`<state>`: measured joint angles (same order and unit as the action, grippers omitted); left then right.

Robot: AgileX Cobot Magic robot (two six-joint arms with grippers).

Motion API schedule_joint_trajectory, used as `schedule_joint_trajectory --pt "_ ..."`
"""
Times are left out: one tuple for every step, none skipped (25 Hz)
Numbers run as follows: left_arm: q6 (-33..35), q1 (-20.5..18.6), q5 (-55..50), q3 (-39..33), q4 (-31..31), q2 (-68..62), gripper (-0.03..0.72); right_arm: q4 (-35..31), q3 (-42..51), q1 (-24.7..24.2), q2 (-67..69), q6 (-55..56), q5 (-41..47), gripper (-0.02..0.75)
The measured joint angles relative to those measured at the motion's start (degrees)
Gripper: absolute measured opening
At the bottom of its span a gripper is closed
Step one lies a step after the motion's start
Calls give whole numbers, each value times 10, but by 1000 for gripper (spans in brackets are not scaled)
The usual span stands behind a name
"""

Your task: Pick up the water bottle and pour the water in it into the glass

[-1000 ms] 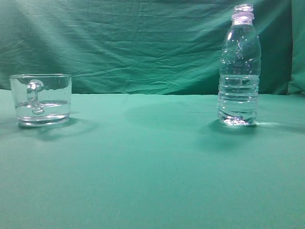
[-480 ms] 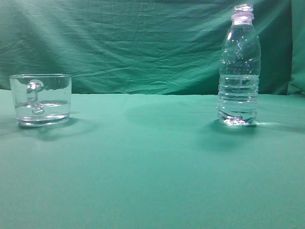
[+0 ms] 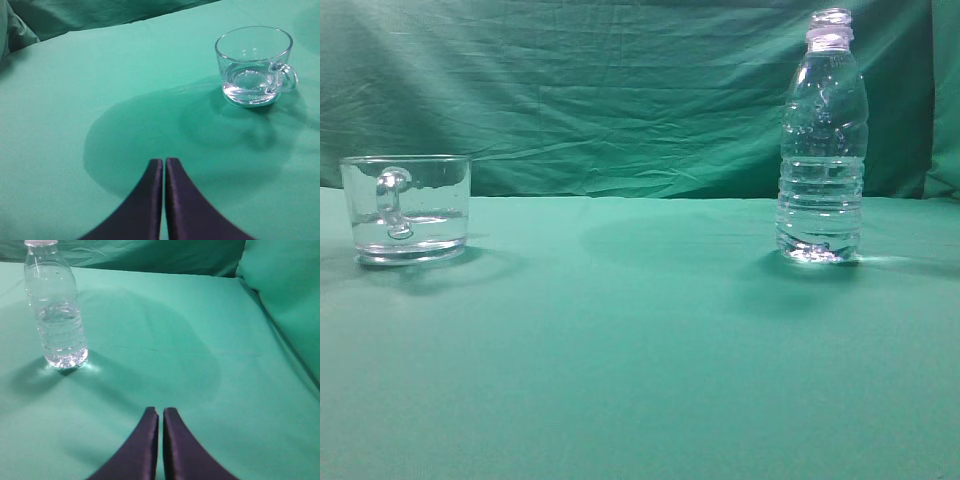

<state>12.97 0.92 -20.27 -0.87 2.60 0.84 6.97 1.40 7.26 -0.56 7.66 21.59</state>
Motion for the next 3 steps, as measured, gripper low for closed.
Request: schedule_joint_trajectory --pt "0 0 0 0 0 0 0 0 0 0 0 0 0 0" --pt "0 0 0 0 0 0 0 0 0 0 0 1 0 0" --pt "0 0 0 0 0 0 0 0 0 0 0 1 0 0"
